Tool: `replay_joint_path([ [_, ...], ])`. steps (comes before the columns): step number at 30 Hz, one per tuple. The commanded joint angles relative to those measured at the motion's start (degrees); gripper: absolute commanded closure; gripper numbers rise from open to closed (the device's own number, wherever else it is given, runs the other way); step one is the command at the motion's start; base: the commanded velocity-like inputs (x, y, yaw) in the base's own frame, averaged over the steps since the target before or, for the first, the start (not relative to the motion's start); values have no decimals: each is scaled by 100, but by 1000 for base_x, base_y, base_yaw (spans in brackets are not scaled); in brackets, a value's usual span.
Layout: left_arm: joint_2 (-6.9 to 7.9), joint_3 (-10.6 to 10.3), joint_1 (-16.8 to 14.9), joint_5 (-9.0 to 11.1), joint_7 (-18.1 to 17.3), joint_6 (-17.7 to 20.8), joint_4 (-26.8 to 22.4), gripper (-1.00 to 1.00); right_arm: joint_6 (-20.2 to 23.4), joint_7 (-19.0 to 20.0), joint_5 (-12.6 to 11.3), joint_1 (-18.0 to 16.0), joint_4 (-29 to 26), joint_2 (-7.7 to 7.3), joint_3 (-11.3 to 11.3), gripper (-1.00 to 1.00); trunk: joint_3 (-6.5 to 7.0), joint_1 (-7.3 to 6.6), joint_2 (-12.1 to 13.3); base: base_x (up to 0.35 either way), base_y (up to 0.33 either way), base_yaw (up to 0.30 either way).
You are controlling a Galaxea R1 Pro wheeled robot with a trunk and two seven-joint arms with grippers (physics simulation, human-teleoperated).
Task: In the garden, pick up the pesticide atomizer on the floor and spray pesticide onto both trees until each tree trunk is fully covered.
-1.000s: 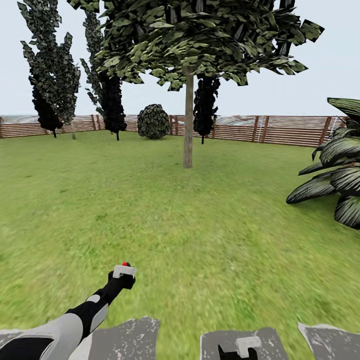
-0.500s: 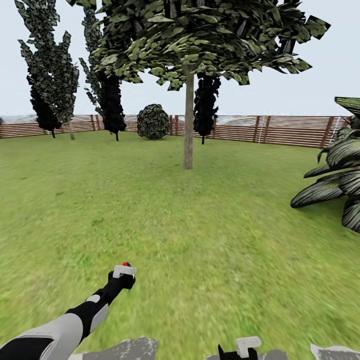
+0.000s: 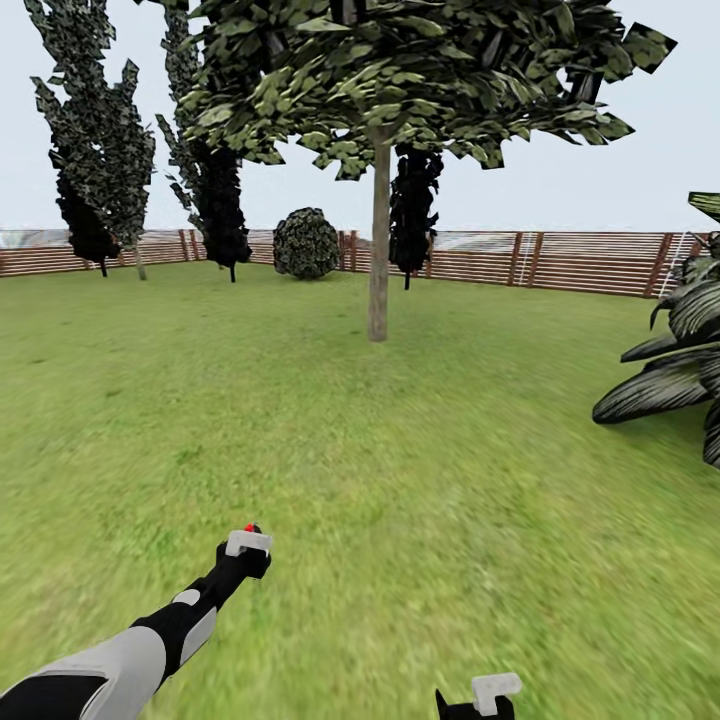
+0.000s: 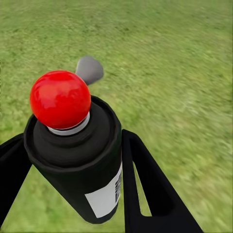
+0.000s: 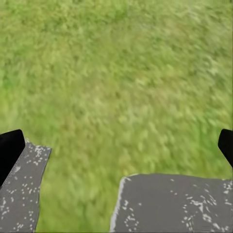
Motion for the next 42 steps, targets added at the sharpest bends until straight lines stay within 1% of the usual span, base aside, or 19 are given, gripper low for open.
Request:
replay_joint_path([
  [1, 2, -17, -5, 13, -12, -19, 4, 100, -17, 8, 55, -5, 3, 3, -28, -100, -9, 5, -7, 340, 158, -65],
  [7, 2, -17, -5, 13, -12, -19, 3, 100, -17, 8, 55, -5, 3, 3, -28, -100, -9, 5, -7, 340, 163, -109],
  [19, 2, -19, -5, 13, -12, -19, -4, 100, -17, 8, 55, -6, 7, 3, -28, -100, -9, 5, -7, 340, 165, -16],
  [26, 2, -18, -5, 13, -12, -19, -3, 100, -17, 8, 55, -6, 9, 3, -28, -100, -9, 5, -7, 339, 165, -81],
  [42, 2, -17, -5, 13, -12, -19, 0, 100, -17, 8, 55, -6, 12, 3, -28, -100, -9, 5, -7, 339, 165, -6],
])
